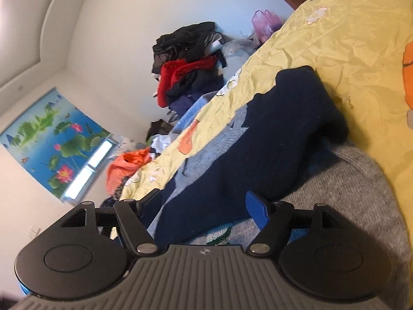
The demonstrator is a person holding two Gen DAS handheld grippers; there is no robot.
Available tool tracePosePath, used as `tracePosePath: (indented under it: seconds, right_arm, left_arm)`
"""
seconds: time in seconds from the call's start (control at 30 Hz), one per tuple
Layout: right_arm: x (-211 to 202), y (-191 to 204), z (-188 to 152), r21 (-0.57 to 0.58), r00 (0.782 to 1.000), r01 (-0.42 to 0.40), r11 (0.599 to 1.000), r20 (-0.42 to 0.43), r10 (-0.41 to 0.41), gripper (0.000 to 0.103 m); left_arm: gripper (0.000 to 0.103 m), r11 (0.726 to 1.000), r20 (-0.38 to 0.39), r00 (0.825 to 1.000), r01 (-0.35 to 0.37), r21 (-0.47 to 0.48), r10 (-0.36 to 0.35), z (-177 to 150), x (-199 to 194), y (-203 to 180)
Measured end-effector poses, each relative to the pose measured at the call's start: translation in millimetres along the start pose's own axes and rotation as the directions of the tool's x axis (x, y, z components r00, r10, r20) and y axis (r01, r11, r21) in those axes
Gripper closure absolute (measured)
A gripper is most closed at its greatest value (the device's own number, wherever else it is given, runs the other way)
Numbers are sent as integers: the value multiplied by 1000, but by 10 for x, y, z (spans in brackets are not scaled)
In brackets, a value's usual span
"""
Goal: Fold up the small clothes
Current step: 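Carry the navy sleeve across the sweater body and open the right gripper, then grasp the other navy sleeve with the left gripper and fold it across the body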
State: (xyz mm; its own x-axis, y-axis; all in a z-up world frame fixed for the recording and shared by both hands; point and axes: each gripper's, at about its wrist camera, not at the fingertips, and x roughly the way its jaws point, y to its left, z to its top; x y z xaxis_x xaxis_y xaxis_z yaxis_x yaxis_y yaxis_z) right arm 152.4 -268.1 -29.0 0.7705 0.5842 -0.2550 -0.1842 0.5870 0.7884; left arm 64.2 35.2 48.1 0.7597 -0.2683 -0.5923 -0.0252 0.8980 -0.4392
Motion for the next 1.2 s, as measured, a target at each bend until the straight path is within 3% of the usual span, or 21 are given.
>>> tracePosePath:
  seconds: [0.07,0.13,0.2,0.27,0.4,0.43,0.47,0.53,0.63,0.7,0.77,0.93,1.1,1.2]
  right_arm:
    - [10,13,0,-8,1000,-14,1000,-8,14,27]
    - [13,24,4,-16,999,-30,999,-14,30,23]
    - [7,28,9,-21,999,-41,999,-18,41,21]
    - [18,27,17,-24,999,-49,999,-23,48,20]
    - [14,17,24,-10,998,-61,998,-16,60,19]
    - [14,4,28,-4,998,-63,998,-12,63,19]
    - [11,-10,31,4,998,-68,998,-7,68,19]
    - [16,-28,40,12,997,-76,997,-5,76,18]
    - [18,-22,38,9,997,-78,997,-8,78,17]
    - [16,-17,36,7,997,-78,997,-8,78,17]
    - [16,-18,37,7,997,-79,997,-9,79,17]
    - [23,5,35,-11,997,-76,997,-16,76,15]
    - [29,23,34,-27,997,-73,997,-25,72,14]
    - [-34,135,48,-51,1000,-19,999,-24,17,12]
  left_arm:
    - [0,992,-39,996,82,-91,-86,219,220,18]
    - [1,986,-89,991,85,-147,-99,357,494,-5]
    - [16,982,-146,987,38,-185,-65,402,769,-25]
    - [52,979,-187,982,-23,-202,-15,398,994,-20]
    - [78,983,-126,985,-136,-121,121,390,1099,-156]
    - [92,981,-120,981,-168,-96,156,383,1109,-193]
    - [95,979,-109,977,-190,-76,181,382,1115,-218]
    - [96,972,-77,970,-233,-33,230,396,1070,-296]
    - [96,941,59,944,-329,84,325,450,882,-471]
    - [96,922,134,924,-374,105,359,485,736,-464]
    - [96,909,151,908,-406,97,390,500,653,-338]
    - [96,920,13,924,-383,86,383,306,761,57]
    - [96,925,102,927,-370,83,361,134,788,110]
    - [96,934,127,932,-349,68,339,122,800,142]
